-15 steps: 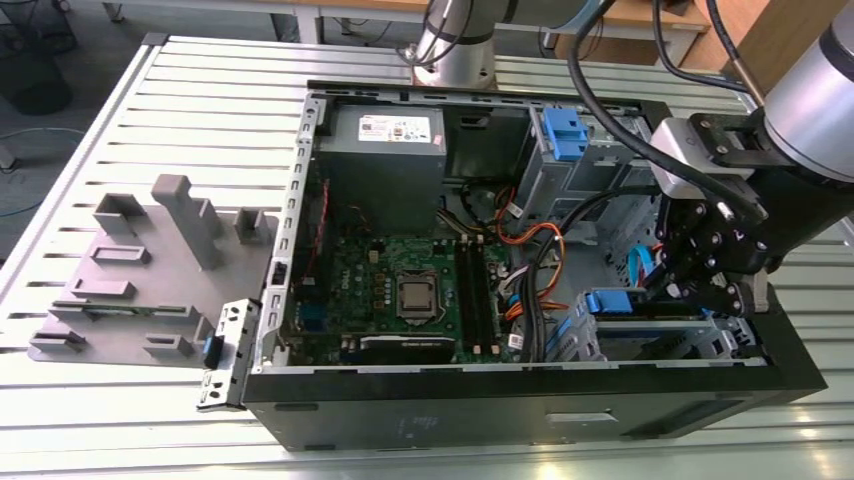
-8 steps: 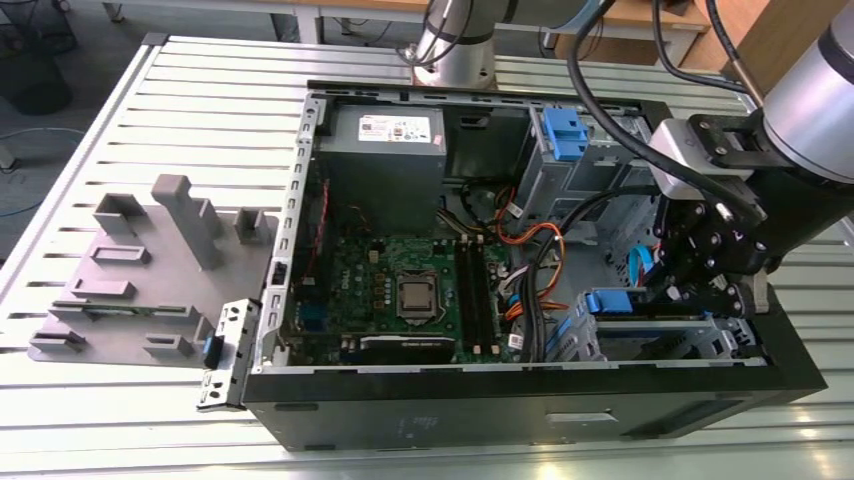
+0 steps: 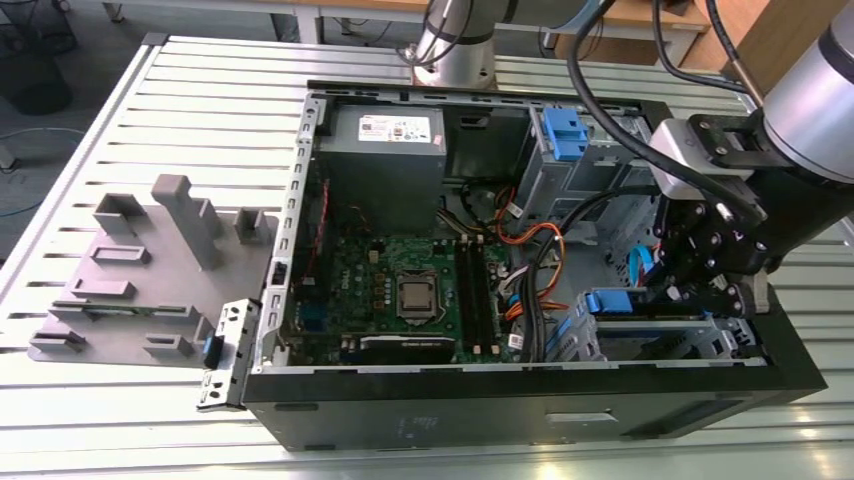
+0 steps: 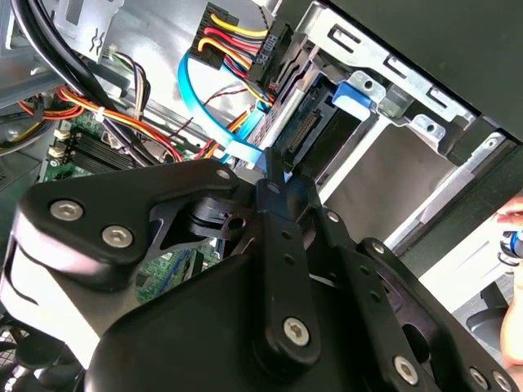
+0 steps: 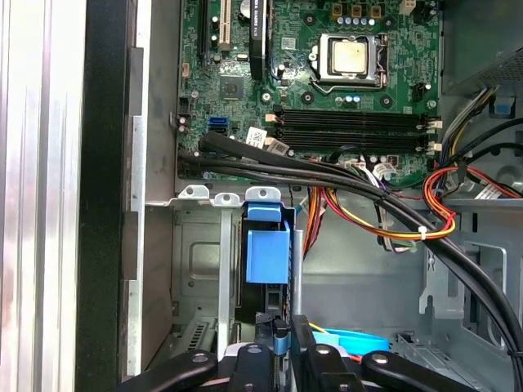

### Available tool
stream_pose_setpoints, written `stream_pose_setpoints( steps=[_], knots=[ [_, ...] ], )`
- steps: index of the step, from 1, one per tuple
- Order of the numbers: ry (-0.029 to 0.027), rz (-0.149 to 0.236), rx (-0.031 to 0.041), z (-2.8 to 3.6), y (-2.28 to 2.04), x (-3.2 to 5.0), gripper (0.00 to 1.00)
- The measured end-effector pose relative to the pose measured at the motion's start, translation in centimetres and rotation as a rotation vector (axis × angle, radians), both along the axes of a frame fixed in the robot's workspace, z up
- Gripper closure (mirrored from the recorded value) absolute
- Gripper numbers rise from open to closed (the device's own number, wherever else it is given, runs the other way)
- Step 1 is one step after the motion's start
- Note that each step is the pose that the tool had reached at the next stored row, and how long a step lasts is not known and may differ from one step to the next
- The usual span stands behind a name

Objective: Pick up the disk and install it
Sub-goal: 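Insert the first disk wire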

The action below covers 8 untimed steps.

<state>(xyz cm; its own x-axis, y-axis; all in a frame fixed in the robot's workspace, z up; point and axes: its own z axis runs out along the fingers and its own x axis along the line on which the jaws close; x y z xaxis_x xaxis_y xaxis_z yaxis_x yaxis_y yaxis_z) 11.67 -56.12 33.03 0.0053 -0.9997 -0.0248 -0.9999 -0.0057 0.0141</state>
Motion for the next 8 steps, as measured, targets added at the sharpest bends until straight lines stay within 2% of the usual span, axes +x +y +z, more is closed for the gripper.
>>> stream_pose_setpoints(
  steps=[8],
  knots=[
    [0.0000,0.000,0.0001,1.35,0.00,0.00,0.76]
  ],
)
